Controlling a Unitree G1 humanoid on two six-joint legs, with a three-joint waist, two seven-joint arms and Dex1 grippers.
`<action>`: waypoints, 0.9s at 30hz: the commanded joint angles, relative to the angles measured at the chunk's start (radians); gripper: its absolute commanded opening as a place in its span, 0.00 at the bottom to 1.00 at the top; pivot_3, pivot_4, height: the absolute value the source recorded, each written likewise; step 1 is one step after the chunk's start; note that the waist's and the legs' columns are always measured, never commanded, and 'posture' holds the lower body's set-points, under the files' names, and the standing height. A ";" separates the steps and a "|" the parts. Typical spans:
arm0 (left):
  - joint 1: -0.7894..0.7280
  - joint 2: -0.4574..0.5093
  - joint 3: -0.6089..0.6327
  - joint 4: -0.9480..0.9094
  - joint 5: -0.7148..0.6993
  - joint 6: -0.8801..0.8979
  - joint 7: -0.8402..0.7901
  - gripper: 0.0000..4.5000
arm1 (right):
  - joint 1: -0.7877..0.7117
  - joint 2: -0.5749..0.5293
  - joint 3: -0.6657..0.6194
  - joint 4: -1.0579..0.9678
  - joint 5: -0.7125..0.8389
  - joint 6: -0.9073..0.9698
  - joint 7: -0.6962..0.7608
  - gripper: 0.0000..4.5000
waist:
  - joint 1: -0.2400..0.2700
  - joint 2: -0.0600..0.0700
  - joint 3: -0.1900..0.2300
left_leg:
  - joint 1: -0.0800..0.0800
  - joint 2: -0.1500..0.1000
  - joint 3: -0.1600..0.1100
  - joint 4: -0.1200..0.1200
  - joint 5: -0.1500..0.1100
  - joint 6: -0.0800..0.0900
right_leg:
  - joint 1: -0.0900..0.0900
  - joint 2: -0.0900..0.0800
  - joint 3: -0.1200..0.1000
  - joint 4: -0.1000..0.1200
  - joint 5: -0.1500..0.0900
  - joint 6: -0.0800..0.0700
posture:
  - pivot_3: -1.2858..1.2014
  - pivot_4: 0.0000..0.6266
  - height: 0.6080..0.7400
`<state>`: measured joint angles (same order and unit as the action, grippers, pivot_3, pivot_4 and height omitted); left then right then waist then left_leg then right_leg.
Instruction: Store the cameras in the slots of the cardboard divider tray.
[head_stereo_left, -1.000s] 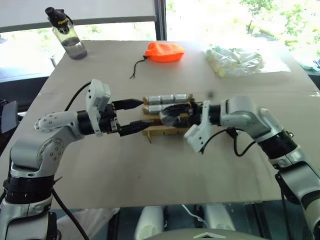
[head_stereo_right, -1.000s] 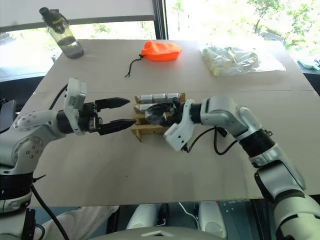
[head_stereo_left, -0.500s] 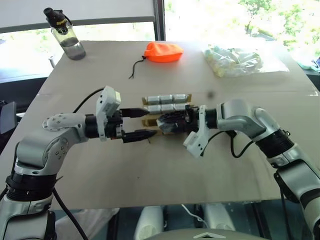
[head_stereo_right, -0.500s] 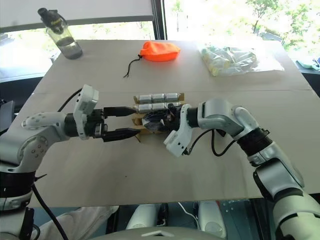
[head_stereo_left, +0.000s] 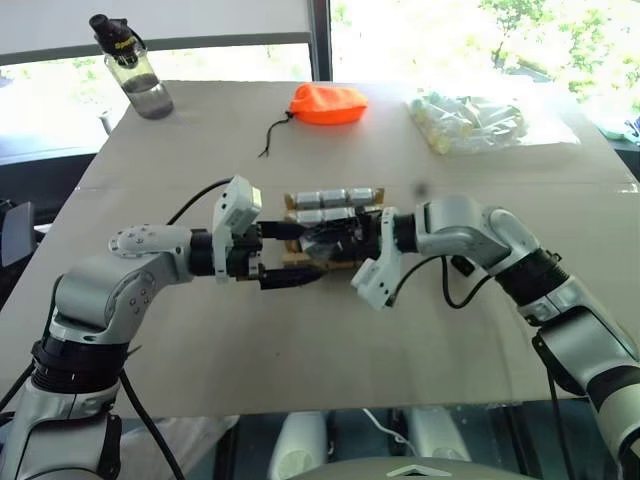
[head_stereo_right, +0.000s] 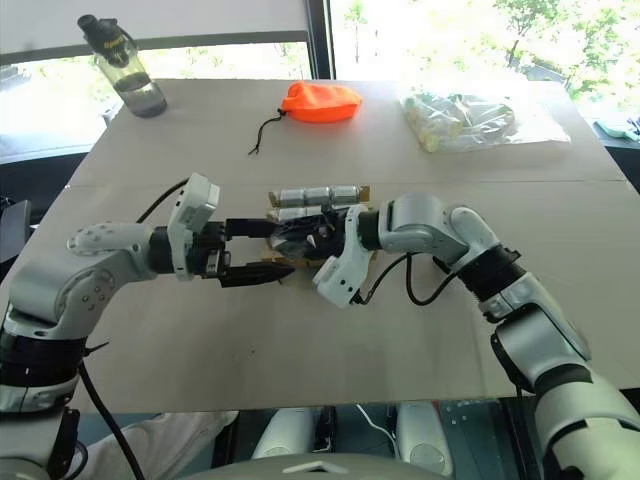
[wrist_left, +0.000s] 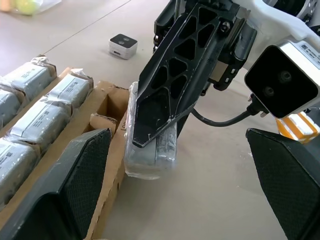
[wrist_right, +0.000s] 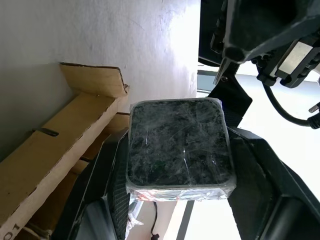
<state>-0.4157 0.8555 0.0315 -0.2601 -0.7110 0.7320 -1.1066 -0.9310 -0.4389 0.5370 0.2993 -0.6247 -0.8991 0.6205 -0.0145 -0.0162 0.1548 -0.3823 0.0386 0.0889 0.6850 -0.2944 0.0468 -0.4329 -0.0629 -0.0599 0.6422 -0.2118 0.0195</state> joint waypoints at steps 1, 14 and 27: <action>-0.017 -0.005 0.016 -0.011 -0.001 -0.009 0.001 0.75 | -0.024 -0.003 -0.018 -0.036 0.042 0.014 0.011 0.45 | 0.000 0.000 0.000 | 0.000 0.000 0.000 0.000 0.000 0.000 | 0.000 0.000 0.000 0.000 0.000 0.000 | 0.52 0.24 1.00; -0.006 -0.011 0.005 -0.021 0.016 -0.001 0.002 0.16 | -0.048 0.030 -0.023 -0.121 0.118 0.128 0.126 0.45 | 0.001 0.000 0.000 | -0.001 0.000 0.000 0.000 0.000 0.000 | 0.000 0.000 0.000 0.000 0.000 0.000 | 0.52 0.24 1.00; -0.102 0.022 -0.029 0.118 0.118 -0.113 -0.104 0.16 | 0.118 -0.104 -0.139 -0.295 0.400 0.396 0.272 0.99 | 0.009 -0.001 0.000 | -0.001 -0.001 -0.001 0.000 0.000 0.000 | 0.000 0.000 -0.001 -0.001 0.000 0.000 | 0.52 0.24 1.00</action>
<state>-0.4912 0.8619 -0.0106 -0.1552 -0.6090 0.6625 -1.1826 -0.8227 -0.5234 0.4613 0.0638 -0.3083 -0.5574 0.8635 -0.0055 -0.0169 0.1553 -0.3838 0.0379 0.0879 0.6854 -0.2944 0.0470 -0.4327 -0.0635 -0.0612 0.6411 -0.2117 0.0196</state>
